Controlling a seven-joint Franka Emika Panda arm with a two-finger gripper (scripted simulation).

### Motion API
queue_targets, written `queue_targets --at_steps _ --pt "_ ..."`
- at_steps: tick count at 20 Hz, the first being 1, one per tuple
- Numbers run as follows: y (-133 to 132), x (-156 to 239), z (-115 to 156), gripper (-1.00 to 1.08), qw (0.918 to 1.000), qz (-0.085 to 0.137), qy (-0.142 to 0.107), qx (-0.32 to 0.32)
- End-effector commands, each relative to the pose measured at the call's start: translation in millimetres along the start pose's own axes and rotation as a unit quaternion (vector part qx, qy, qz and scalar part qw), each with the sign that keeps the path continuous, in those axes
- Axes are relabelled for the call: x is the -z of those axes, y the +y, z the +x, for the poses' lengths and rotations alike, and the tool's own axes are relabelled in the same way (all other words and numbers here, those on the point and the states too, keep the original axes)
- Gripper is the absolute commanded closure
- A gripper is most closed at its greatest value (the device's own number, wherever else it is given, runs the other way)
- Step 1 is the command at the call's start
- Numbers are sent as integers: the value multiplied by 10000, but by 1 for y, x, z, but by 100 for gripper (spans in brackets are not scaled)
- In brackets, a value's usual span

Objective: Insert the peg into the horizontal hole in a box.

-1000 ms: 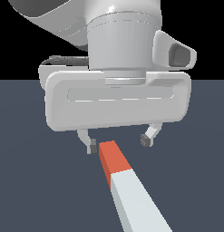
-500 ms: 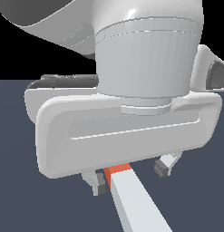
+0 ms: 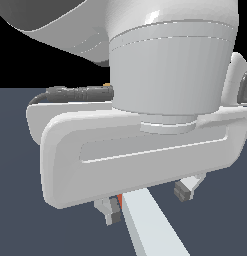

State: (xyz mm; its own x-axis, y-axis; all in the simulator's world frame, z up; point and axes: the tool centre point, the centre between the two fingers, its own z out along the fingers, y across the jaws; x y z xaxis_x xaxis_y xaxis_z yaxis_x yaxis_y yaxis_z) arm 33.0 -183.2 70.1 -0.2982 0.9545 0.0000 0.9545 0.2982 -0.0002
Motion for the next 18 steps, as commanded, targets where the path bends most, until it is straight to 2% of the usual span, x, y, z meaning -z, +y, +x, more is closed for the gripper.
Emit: queue_targets --at_steps 1,6,13,18 --pt "0 0 0 -92 10000 -1 0 -2" --pt "0 -9 0 -92 10000 -1 0 -2" --pt "-1 -44 2 -92 10000 -1 0 -2" --pt "0 -50 1 -92 10000 -1 0 -2"
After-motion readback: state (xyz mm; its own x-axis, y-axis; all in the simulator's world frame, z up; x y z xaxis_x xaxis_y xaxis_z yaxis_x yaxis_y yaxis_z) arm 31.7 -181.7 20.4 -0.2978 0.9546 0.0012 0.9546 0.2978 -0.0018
